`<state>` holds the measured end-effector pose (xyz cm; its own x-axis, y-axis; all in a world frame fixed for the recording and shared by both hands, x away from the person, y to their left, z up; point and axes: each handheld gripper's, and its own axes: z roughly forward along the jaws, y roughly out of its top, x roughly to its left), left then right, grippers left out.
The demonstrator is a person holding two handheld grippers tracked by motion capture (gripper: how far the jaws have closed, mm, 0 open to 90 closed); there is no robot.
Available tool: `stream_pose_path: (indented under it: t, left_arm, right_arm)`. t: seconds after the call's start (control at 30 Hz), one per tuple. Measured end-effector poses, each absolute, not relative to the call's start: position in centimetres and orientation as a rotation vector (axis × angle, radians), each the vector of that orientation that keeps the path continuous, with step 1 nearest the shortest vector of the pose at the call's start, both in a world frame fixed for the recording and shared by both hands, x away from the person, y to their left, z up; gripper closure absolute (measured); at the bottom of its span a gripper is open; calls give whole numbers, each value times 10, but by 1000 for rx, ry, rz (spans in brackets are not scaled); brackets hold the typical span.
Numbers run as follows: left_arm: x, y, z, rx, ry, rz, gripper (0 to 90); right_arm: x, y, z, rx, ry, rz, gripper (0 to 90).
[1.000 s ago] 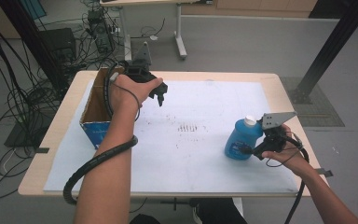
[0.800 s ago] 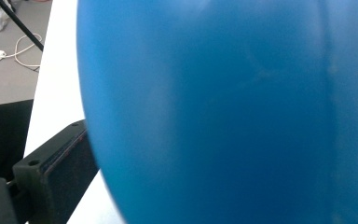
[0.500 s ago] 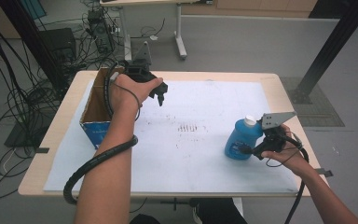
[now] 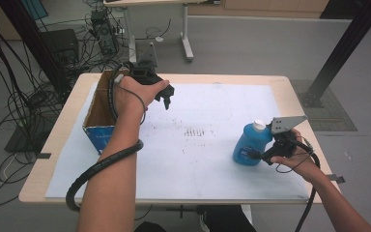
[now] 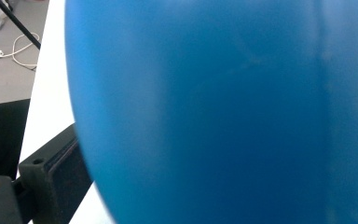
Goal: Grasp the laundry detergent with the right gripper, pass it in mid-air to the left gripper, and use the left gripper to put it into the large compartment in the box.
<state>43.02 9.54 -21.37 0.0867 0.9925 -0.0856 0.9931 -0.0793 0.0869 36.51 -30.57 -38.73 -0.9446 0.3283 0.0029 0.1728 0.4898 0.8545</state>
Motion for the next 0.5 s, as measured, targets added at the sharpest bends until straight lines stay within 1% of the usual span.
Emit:
stream_pose_path:
  t: [0.3, 0.37, 0.4, 0.43, 0.47, 0.5]
  left_arm:
    - [431, 95, -215, 2221, 2044, -7, 63]
    - [430, 95, -215, 2219, 2042, -8, 63]
    - [430, 95, -215, 2219, 2042, -8, 63]
    - [430, 95, -215, 2220, 2036, -11, 63]
    - [430, 95, -215, 2220, 2036, -11, 63]
    - [430, 95, -215, 2219, 2036, -10, 63]
  right_arm:
    - [365, -306, -388, 435, 2565, 1441, 72]
    - [365, -306, -388, 429, 2568, 1431, 116]
    - [365, -306, -388, 429, 2568, 1431, 116]
    - [365, -306, -389, 427, 2562, 1424, 152]
    - [365, -306, -389, 427, 2562, 1424, 152]
    - [365, -306, -389, 430, 2556, 1424, 185]
